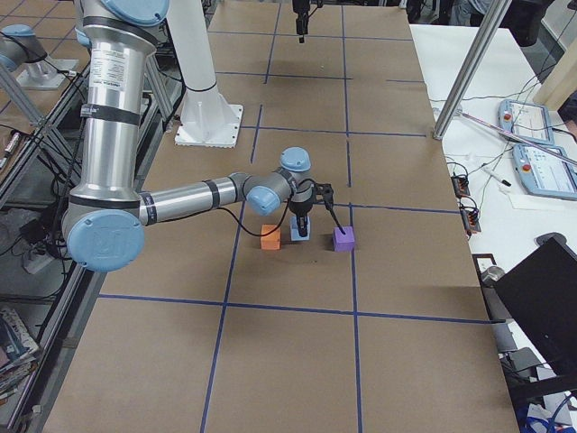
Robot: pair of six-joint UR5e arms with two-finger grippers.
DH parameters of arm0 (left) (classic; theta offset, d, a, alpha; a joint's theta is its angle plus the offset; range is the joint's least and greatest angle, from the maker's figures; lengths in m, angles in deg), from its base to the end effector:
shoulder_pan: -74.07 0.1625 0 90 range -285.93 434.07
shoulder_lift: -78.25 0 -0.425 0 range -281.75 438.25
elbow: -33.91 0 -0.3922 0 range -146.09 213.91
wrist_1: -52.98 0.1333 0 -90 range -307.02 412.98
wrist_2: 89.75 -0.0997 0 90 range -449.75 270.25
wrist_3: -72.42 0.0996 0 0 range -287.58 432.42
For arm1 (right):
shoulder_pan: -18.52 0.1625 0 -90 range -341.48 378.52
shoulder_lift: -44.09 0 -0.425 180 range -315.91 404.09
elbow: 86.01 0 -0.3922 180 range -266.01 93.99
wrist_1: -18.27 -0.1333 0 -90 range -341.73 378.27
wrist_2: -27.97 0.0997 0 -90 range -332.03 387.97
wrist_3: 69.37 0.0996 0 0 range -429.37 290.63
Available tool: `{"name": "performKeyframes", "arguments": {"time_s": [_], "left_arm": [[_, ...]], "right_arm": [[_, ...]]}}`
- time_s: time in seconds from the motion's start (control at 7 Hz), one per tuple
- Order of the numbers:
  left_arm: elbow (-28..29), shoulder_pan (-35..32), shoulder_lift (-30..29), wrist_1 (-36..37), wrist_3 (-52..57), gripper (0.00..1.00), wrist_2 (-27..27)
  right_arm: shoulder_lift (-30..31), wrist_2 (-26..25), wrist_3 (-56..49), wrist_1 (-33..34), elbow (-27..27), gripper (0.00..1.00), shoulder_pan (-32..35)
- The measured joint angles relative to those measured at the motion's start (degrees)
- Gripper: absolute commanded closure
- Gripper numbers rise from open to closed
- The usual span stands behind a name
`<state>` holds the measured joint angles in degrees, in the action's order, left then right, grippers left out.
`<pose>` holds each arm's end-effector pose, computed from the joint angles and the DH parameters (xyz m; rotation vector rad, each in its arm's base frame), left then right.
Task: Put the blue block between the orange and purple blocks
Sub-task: 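Carry the light blue cube with the right gripper between purple and orange cubes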
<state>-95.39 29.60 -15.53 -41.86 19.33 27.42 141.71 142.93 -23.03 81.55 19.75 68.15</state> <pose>0.2575 -0.3759 0.3041 0.1963 0.9114 0.0760 -0.2319 -0.4136 0.5453 0.1455 -0.7173 -0.0330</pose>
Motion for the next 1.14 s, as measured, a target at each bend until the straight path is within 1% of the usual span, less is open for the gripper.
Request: {"name": "performKeyframes", "arguments": {"time_s": [0.14, 0.43, 0.57, 0.71, 0.86, 1.0, 1.14], "left_arm": [[0.0, 0.0, 0.0, 0.0, 0.0, 0.00, 0.0], [0.0, 0.0, 0.0, 0.0, 0.0, 0.00, 0.0], [-0.1, 0.0, 0.1, 0.0, 0.0, 0.00, 0.0], [-0.2, 0.0, 0.1, 0.0, -0.1, 0.00, 0.0], [-0.3, 0.0, 0.1, 0.0, -0.1, 0.00, 0.0], [-0.4, 0.0, 0.1, 0.0, -0.1, 0.00, 0.0], [-0.5, 0.0, 0.1, 0.0, -0.1, 0.00, 0.0]], "right_arm": [[-0.6, -0.1, 0.0, 0.0, -0.7, 0.91, 0.3], [-2.2, 0.4, 1.4, -0.2, -3.9, 0.90, 0.5], [-3.7, 1.5, 3.7, -0.2, -5.7, 0.86, 0.6], [-4.4, 2.8, 5.0, -0.3, -6.5, 0.65, 0.7], [-4.6, 3.5, 5.4, -0.3, -6.8, 0.54, 0.8], [-4.5, 3.7, 5.4, -0.4, -7.0, 0.57, 0.9], [-4.3, 3.8, 5.2, -0.4, -7.0, 0.57, 1.1]]}}
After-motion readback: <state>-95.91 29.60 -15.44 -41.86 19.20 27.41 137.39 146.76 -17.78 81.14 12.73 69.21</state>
